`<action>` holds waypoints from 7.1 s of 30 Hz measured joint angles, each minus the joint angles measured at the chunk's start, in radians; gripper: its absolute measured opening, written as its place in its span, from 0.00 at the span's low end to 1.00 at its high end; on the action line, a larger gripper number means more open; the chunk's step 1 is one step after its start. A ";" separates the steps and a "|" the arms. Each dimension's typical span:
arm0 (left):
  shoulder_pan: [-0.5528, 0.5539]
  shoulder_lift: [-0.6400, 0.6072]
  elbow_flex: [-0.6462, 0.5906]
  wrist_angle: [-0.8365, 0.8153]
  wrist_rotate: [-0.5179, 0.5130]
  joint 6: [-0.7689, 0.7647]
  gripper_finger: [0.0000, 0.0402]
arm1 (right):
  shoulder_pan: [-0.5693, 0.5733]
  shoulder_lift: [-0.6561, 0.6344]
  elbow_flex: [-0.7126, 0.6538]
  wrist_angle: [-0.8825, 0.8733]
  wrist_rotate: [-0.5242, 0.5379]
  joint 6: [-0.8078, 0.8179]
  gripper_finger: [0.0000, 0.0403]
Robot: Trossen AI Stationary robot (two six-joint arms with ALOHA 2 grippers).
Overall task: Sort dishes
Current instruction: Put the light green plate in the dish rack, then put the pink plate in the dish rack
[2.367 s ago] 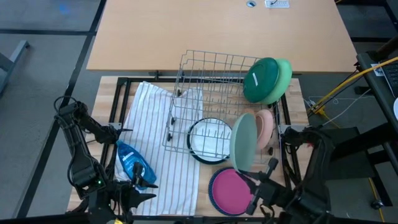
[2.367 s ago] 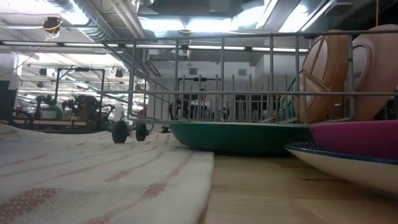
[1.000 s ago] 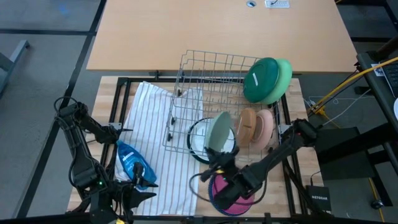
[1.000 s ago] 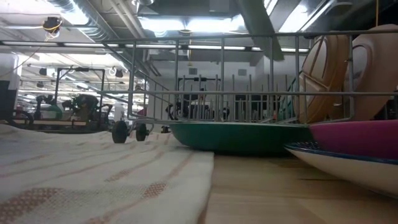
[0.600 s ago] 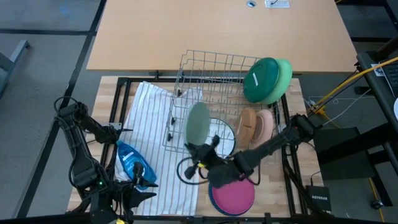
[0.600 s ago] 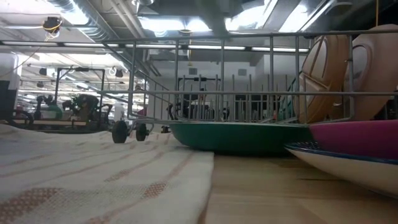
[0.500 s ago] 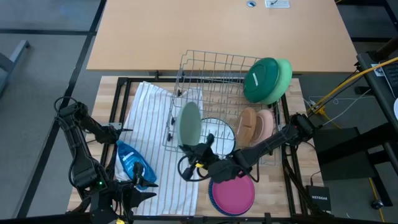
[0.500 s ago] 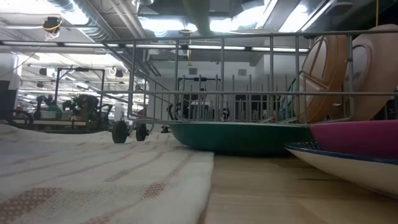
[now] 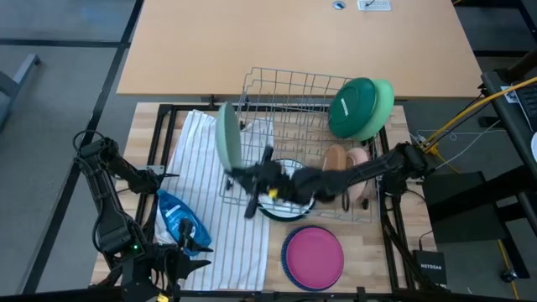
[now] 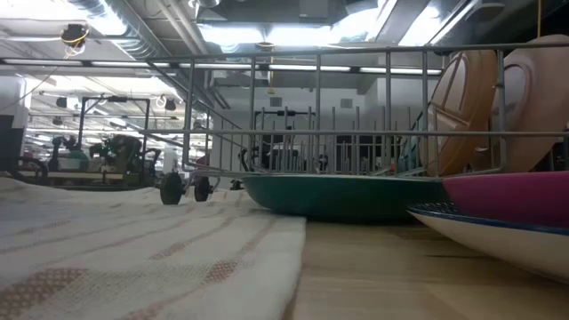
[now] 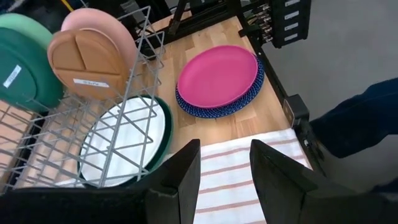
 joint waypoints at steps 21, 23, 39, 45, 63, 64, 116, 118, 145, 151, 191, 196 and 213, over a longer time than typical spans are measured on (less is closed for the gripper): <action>0.035 0.000 0.000 -0.059 -0.224 -0.116 0.32 | -0.100 -0.846 -0.983 0.468 -0.103 0.223 0.03; 0.052 0.000 0.000 -0.062 -0.238 -0.124 0.32 | -0.057 -0.885 -1.052 0.557 -0.105 0.226 0.02; 0.103 0.000 0.000 -0.080 -0.242 -0.153 0.32 | 0.377 -0.894 -1.104 0.458 0.502 0.221 0.03; 0.108 0.000 0.000 -0.079 -0.242 -0.149 0.32 | 0.432 -0.762 -1.104 0.460 0.634 0.352 0.02; 0.125 0.000 0.000 -0.076 -0.240 -0.156 0.32 | 0.353 -0.589 -1.104 0.658 0.599 0.401 0.02; 0.125 0.000 0.000 -0.076 -0.240 -0.158 0.32 | 0.343 -0.584 -1.104 0.660 0.588 0.406 0.02; 0.125 0.002 0.000 -0.079 -0.240 -0.179 0.32 | 0.327 -0.544 -1.104 0.420 0.695 0.266 0.43; 0.125 0.002 0.000 -0.079 -0.240 -0.179 0.32 | 0.327 -0.544 -1.104 0.420 0.692 0.266 0.43; 0.125 0.002 0.000 -0.079 -0.239 -0.179 0.32 | 0.366 -0.767 -1.104 -0.269 0.519 0.269 0.42; 0.125 0.002 0.000 -0.079 -0.239 -0.183 0.32 | 0.364 -0.767 -1.061 -0.326 0.497 0.269 0.42; 0.126 0.002 0.000 -0.079 -0.240 -0.174 0.32 | 0.246 -0.768 -0.732 -1.149 0.049 0.457 0.42; 0.126 0.002 0.000 -0.079 -0.240 -0.174 0.32 | 0.247 -0.769 -0.658 -1.276 0.040 0.494 0.42; 0.178 0.016 0.000 0.004 -0.138 -0.169 0.32 | 0.359 -0.660 -0.583 -1.117 -0.188 0.543 0.42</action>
